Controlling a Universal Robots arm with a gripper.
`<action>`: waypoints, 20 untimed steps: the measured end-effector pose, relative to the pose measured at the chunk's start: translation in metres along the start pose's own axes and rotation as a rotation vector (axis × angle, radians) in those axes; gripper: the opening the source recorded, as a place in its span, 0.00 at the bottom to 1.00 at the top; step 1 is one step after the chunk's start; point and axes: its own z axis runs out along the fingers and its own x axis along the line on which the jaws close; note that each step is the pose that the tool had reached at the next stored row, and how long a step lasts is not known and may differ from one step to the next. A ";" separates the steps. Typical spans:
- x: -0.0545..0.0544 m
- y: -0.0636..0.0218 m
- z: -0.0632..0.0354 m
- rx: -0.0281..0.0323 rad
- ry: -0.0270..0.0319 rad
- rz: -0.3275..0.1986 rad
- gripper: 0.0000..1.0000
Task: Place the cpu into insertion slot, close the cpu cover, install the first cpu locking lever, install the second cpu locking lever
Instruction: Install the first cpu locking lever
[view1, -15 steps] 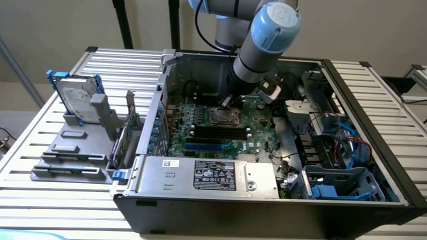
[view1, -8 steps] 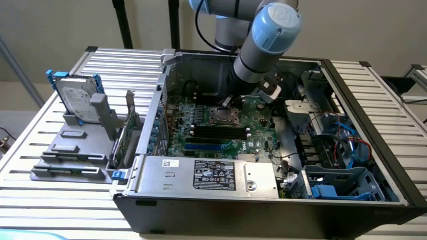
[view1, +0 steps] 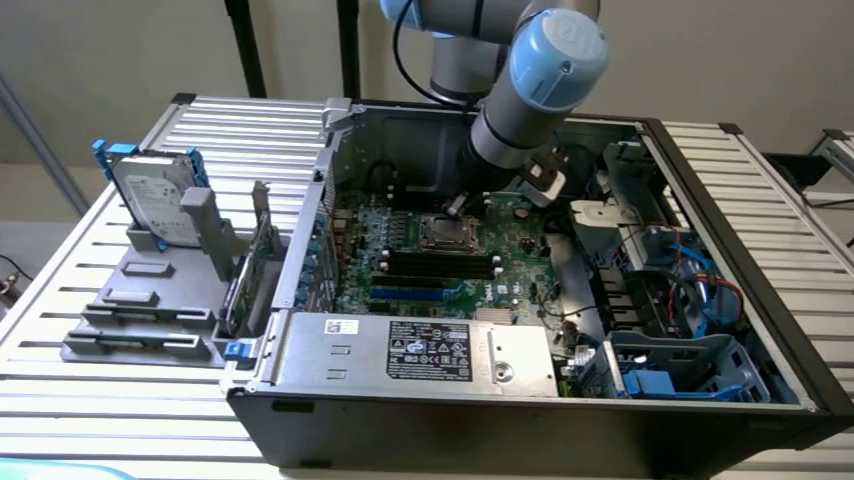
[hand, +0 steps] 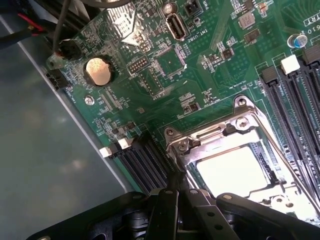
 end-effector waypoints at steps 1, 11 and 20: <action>0.000 0.0006 -0.0001 0.0011 0.0006 -0.002 0.11; -0.002 0.0052 -0.0006 0.0170 0.0161 -0.019 0.11; -0.005 0.0087 -0.0001 0.0390 0.0490 -0.029 0.11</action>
